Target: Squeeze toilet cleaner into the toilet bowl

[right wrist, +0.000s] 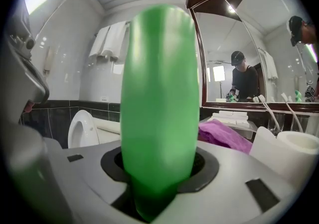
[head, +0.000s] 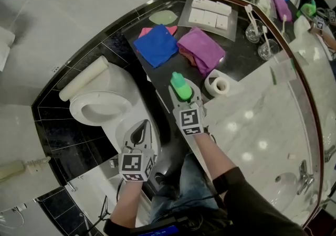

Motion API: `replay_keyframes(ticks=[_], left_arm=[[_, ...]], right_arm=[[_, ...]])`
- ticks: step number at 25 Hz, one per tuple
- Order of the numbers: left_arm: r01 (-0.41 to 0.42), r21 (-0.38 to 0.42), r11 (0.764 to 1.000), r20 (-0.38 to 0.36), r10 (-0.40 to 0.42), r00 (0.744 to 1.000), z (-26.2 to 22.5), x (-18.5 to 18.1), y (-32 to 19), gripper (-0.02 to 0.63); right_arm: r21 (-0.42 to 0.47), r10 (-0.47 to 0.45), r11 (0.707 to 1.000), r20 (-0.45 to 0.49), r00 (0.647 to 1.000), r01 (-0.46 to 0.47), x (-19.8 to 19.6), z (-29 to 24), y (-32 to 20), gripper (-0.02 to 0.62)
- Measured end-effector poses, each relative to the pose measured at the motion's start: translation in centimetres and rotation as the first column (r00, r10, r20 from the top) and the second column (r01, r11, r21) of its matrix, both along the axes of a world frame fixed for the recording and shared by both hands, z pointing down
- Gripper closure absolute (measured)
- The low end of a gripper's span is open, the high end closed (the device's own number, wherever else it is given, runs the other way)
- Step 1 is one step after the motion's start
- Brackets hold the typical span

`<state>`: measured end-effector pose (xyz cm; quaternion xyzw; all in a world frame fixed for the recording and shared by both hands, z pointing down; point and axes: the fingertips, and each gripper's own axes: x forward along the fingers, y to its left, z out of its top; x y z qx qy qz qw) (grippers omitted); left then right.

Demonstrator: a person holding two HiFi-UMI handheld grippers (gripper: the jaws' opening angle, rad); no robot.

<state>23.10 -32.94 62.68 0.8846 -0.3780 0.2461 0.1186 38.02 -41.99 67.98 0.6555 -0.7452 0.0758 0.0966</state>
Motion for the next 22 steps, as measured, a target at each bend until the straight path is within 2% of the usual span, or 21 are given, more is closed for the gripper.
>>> replay_keyframes(ticks=[15,22], left_arm=[[0.014,0.012,1.0,-0.004,-0.014,1.0,-0.5,-1.6,0.5,0.606],[0.016,0.027,1.0,-0.028,-0.015,0.999,-2.6,-4.2,1.9,0.606]], right_arm=[[-0.01,0.056,0.998,0.035,0.998,-0.056,0.8,-0.3,0.4,0.402],[-0.025,0.036,0.999,0.005,0.999,-0.036,-0.3,-2.8,2.8,0.405]])
